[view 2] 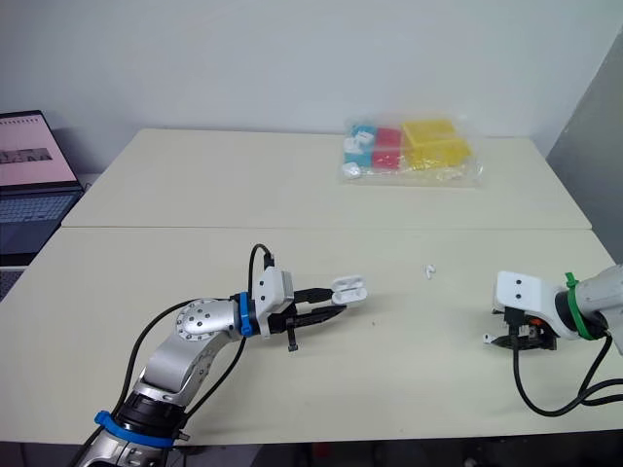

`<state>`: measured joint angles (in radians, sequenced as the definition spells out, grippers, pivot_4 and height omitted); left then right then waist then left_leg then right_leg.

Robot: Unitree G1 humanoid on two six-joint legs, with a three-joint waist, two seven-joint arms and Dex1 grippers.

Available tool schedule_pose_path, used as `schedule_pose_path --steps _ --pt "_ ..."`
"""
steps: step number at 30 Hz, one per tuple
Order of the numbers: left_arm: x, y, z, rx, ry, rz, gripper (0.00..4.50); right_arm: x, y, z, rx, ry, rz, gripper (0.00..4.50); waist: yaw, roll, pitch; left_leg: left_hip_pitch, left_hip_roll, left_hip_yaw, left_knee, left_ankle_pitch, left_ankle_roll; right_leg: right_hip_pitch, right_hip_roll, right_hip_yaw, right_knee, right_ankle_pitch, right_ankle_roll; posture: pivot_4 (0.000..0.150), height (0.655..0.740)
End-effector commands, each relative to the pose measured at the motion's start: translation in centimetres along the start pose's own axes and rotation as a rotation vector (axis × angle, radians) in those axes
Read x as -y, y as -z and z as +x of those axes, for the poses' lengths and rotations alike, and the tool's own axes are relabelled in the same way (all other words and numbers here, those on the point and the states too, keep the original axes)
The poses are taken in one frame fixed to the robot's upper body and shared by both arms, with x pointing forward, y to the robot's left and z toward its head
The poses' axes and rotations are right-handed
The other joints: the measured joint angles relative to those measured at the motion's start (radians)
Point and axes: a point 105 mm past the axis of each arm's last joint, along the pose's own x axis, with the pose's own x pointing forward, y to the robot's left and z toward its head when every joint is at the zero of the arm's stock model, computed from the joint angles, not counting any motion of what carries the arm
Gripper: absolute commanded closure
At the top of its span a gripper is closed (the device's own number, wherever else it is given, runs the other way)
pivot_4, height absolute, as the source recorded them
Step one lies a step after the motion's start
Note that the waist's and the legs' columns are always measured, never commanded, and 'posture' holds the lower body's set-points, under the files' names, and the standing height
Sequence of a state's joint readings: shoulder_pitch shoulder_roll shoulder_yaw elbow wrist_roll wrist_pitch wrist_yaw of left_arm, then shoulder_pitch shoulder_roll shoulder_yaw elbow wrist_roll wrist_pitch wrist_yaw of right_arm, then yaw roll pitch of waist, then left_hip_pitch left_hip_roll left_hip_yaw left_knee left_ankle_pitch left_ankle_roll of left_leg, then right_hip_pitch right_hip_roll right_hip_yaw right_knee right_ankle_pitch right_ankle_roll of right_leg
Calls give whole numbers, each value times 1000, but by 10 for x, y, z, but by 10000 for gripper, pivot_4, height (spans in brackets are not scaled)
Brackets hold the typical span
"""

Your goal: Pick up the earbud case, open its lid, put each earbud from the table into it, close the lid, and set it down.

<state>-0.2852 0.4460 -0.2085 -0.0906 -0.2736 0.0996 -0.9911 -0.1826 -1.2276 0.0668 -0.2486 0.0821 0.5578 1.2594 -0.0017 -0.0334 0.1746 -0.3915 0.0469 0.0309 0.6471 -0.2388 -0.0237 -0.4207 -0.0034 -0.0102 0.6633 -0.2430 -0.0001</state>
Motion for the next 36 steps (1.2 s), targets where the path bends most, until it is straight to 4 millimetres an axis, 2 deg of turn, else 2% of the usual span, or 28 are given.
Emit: schedule_pose_path --steps 1,6,10,18,29,32,36 --pt "2 -11 0 34 -8 43 37217 -1 -11 -1 -13 -3 45 16478 -2 0 0 0 0 0 0 0 0 0 0 0 0 0 0 1500 7359" --pt "5 -8 0 27 -11 41 37217 -4 -6 9 -105 -53 55 16478 0 0 0 0 0 0 0 0 0 0 0 0 -1 0 0 1500 7359" --pt "6 -6 1 28 -19 39 37217 4 -10 16 -126 -44 63 16478 -1 0 0 -1 0 1 0 0 0 -1 0 1 -1 0 0 1500 7359" --pt "9 -4 2 30 -27 33 37217 8 -2 22 -190 -80 46 16478 0 0 0 -1 0 0 -1 0 0 -1 0 0 -1 0 0 1500 7359" --pt "9 -2 3 28 -26 33 37217 6 -4 27 -163 -95 72 16478 0 0 0 0 0 0 0 0 0 -1 0 0 0 0 0 1500 7359" --pt "9 -2 3 25 -23 34 37217 5 -6 28 -159 -98 70 22809 -1 0 0 0 0 0 0 0 0 -1 0 0 0 0 0 1500 7359" --pt "10 0 3 19 -17 35 37217 5 -8 29 -157 -99 71 37229 -1 0 0 -1 0 0 0 0 0 -1 0 0 0 0 0 1500 7359"
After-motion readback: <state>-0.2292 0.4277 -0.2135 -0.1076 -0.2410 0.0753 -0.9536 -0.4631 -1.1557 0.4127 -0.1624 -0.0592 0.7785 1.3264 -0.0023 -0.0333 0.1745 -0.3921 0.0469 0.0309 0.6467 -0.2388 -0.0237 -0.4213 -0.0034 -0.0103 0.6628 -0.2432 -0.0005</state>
